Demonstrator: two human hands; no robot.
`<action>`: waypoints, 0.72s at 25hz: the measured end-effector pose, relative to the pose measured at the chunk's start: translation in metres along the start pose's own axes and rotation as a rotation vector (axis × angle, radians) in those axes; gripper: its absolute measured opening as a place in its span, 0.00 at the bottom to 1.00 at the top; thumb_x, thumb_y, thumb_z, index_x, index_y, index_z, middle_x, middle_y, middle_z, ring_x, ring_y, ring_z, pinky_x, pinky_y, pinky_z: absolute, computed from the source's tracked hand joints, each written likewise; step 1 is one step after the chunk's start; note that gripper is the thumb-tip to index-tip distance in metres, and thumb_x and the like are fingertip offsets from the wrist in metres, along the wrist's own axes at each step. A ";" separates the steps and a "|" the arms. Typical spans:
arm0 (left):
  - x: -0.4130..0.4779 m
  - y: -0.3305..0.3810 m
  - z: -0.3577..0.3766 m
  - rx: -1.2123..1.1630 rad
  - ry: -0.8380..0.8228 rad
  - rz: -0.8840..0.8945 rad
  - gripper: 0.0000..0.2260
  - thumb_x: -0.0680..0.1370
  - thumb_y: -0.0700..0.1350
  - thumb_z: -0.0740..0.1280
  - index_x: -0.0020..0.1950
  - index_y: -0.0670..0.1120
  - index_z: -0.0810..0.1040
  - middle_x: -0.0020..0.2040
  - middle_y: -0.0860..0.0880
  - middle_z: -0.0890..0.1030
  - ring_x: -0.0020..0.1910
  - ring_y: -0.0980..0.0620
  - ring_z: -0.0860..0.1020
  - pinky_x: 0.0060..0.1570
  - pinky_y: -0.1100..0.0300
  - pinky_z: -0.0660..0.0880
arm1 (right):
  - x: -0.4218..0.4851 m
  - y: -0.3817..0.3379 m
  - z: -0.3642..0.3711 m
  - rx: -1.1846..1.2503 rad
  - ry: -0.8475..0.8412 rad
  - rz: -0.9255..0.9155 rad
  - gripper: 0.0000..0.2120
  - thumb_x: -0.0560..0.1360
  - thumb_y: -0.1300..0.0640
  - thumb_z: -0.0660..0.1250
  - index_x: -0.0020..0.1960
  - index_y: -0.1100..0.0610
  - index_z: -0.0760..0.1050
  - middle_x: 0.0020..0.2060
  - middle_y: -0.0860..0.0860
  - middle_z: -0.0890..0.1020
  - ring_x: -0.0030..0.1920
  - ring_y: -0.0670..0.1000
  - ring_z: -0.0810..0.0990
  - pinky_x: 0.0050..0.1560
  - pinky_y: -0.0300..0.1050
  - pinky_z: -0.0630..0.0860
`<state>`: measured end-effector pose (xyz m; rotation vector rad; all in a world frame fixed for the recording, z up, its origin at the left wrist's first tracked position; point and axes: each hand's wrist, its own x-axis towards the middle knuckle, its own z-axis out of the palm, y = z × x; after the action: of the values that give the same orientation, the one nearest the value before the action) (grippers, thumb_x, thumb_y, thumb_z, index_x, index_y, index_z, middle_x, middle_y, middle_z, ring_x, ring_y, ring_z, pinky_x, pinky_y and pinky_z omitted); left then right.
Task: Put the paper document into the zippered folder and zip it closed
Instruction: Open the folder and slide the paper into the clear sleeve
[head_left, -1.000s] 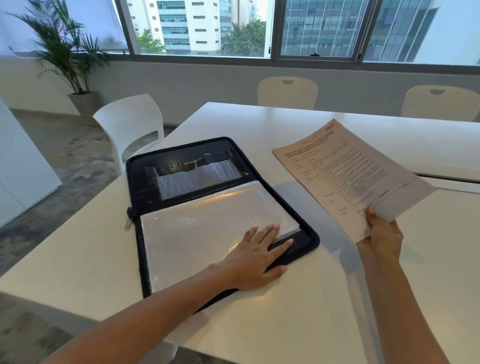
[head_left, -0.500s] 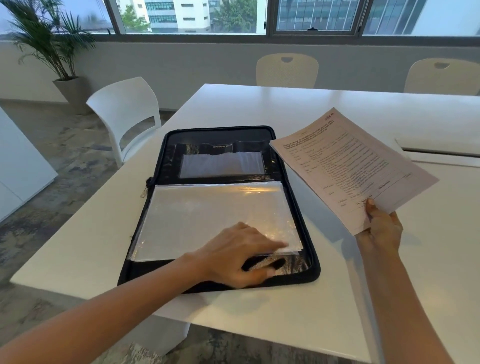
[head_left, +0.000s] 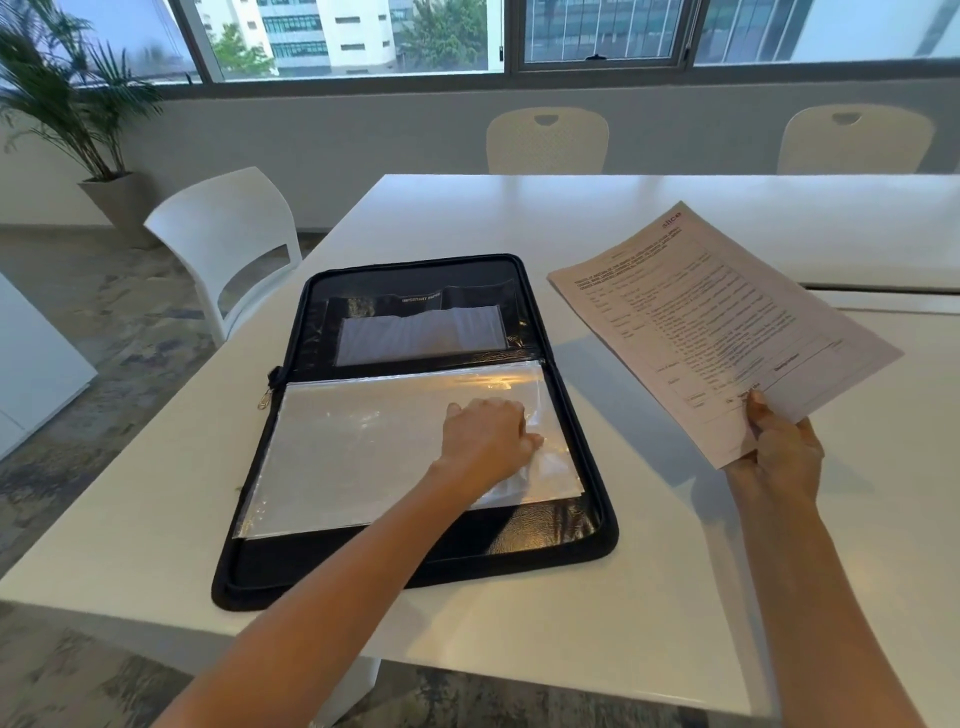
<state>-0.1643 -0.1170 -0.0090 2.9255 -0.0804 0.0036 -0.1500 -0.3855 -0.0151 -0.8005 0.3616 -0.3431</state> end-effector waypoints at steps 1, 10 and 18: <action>0.002 -0.002 -0.002 -0.072 0.003 -0.010 0.14 0.79 0.58 0.64 0.50 0.49 0.80 0.46 0.51 0.81 0.45 0.51 0.77 0.57 0.47 0.73 | 0.000 -0.001 -0.003 -0.002 -0.011 0.000 0.13 0.75 0.65 0.68 0.54 0.50 0.81 0.54 0.51 0.85 0.56 0.54 0.83 0.54 0.56 0.80; 0.018 -0.017 -0.030 -0.289 -0.112 -0.130 0.07 0.78 0.51 0.68 0.48 0.51 0.84 0.43 0.51 0.85 0.39 0.54 0.80 0.46 0.55 0.80 | 0.013 -0.021 -0.010 -0.238 -0.122 0.004 0.13 0.76 0.64 0.66 0.54 0.49 0.81 0.53 0.50 0.85 0.53 0.52 0.84 0.44 0.50 0.83; 0.023 -0.013 -0.036 -0.278 -0.089 -0.170 0.09 0.77 0.53 0.68 0.38 0.55 0.81 0.38 0.52 0.84 0.36 0.51 0.79 0.41 0.55 0.80 | 0.030 -0.059 -0.014 -0.570 -0.221 -0.068 0.16 0.73 0.63 0.69 0.60 0.54 0.79 0.44 0.46 0.86 0.40 0.49 0.86 0.35 0.42 0.82</action>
<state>-0.1402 -0.0975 0.0238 2.6439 0.1422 -0.1528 -0.1388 -0.4455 0.0142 -1.3987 0.2239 -0.2109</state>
